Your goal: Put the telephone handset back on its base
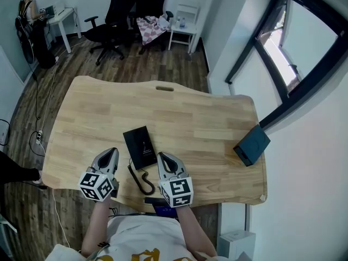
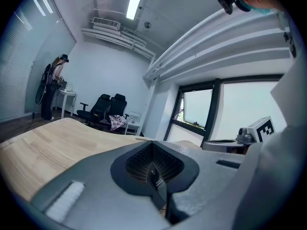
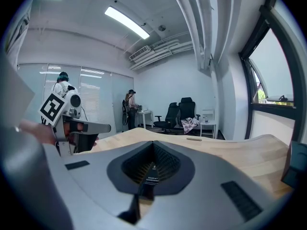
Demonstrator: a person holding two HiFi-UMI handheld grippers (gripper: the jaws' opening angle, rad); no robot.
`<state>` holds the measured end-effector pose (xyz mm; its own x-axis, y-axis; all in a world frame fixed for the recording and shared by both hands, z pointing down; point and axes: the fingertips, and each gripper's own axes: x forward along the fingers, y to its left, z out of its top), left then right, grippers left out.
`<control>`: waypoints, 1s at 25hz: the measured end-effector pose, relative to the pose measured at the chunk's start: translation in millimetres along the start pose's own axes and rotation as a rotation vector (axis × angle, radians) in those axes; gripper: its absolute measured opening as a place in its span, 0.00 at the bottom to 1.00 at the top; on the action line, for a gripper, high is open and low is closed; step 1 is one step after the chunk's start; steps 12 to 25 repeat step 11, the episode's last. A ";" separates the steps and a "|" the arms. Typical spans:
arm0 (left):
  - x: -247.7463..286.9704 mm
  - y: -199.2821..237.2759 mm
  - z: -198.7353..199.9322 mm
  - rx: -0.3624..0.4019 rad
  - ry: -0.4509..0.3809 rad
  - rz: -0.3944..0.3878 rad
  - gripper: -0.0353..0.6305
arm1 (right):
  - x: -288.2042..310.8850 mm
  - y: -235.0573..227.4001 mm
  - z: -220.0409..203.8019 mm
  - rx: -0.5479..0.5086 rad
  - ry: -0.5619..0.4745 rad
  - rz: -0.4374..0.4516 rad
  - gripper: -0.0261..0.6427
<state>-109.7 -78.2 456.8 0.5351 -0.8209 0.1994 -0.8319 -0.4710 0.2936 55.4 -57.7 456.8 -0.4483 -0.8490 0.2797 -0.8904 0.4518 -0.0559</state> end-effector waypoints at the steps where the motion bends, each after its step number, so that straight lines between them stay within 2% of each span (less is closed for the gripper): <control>1: 0.2 1.8 0.2 0.001 -0.001 0.006 0.06 | 0.2 0.6 0.3 -0.002 0.000 0.001 0.05; 25: 6.4 3.6 4.5 -0.015 -0.011 0.007 0.06 | -1.6 -1.1 -2.0 -0.014 0.012 0.006 0.05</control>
